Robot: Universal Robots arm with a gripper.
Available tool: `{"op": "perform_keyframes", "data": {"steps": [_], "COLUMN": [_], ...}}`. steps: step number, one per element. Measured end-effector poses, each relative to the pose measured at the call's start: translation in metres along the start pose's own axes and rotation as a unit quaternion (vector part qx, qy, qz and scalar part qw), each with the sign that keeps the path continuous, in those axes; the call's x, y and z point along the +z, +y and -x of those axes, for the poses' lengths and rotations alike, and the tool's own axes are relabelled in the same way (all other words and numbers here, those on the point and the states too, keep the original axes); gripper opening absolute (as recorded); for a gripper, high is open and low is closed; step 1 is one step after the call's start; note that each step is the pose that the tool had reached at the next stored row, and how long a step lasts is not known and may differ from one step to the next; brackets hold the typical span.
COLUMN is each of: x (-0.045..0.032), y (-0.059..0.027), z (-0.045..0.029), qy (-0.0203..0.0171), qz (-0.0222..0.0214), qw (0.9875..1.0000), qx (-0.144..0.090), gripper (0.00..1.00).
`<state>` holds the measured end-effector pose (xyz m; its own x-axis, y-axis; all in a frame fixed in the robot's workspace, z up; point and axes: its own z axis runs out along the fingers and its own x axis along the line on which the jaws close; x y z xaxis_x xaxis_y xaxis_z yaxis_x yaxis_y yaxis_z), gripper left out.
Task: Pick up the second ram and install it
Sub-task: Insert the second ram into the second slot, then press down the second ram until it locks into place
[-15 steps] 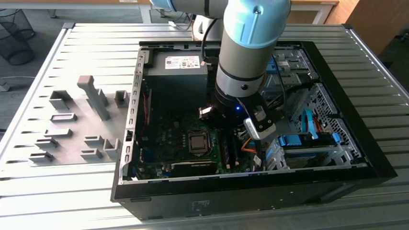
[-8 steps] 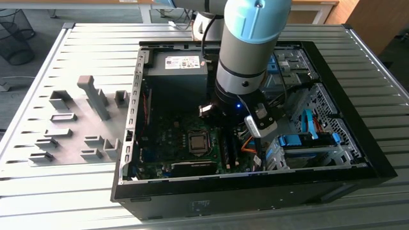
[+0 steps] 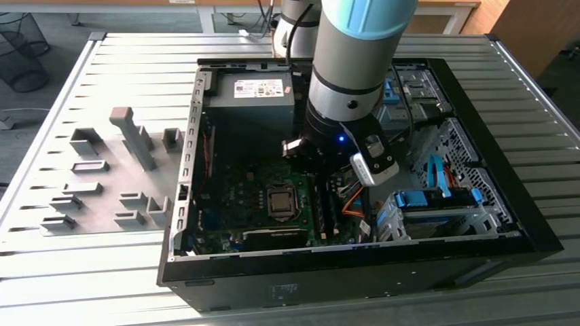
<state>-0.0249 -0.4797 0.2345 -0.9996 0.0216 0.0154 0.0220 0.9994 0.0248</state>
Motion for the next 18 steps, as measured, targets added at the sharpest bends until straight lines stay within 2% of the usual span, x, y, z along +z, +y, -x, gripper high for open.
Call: {"op": "perform_keyframes", "data": {"steps": [3,5,9,18], "x": [0.0000,-0.0001,0.0000,0.0097], "y": [0.0000,0.0000,-0.0001,-0.0003], "z": [0.0000,0.0000,0.0000,0.0001], "qy": [0.0002,0.0002,0.0003,0.0002], "qz": [0.0000,-0.0001,-0.0002,0.0000], "qw": [1.0000,1.0000,1.0000,1.0000], "qx": [0.000,0.000,0.000,0.000], "gripper": [0.20,0.10,0.10,0.10]}}
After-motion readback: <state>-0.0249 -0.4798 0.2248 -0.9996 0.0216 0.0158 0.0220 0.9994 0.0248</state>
